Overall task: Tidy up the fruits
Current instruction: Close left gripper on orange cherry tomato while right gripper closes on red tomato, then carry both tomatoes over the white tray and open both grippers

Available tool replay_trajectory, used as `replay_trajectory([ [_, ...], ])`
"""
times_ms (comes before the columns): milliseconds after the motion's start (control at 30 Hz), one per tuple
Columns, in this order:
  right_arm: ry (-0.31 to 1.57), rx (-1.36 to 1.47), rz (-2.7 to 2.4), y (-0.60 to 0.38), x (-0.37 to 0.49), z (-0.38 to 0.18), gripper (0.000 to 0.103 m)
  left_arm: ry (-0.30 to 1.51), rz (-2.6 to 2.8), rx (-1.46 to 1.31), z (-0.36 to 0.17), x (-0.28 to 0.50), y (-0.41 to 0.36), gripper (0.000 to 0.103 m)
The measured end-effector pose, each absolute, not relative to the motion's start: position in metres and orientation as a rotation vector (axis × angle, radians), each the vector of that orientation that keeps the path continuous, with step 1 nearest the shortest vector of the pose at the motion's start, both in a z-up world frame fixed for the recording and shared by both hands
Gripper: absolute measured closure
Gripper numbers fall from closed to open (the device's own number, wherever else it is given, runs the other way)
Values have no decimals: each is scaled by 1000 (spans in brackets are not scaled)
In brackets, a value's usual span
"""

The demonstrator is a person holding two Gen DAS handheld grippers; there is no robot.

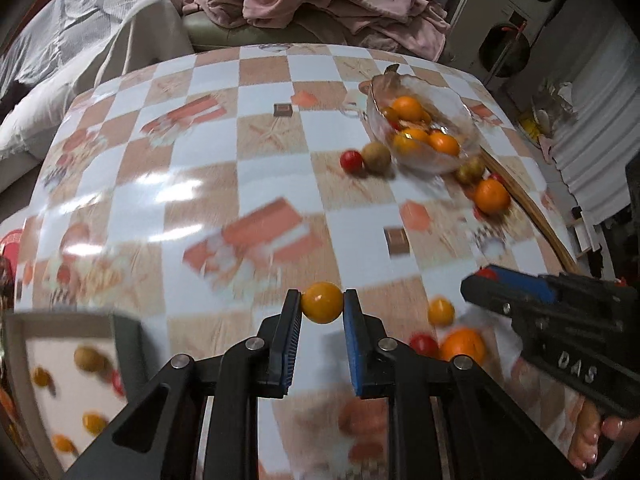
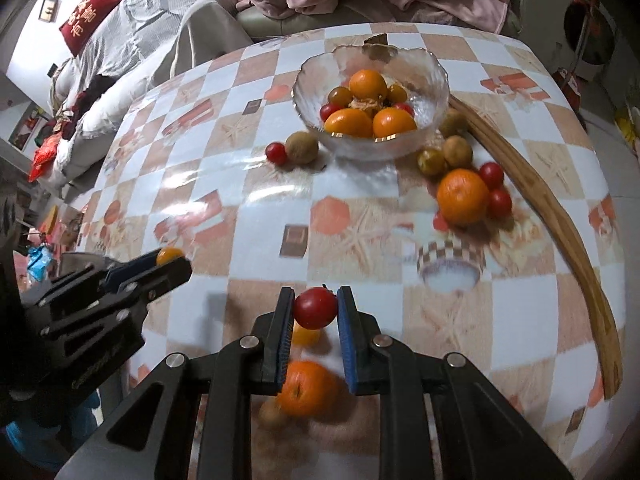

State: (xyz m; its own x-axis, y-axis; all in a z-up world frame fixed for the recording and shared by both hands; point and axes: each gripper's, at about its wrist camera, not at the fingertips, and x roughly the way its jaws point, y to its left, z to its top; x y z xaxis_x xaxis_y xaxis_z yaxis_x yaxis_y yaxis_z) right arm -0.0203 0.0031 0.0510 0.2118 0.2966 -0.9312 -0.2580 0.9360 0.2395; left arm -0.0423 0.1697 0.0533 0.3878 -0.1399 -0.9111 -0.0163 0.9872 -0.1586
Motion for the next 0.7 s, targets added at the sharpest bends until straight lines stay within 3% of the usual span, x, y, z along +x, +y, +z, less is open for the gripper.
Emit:
replay_trajectory([
  [700,1347,-40,476,35,-103,85,80,1219,11,-210,77,-146,204,81],
])
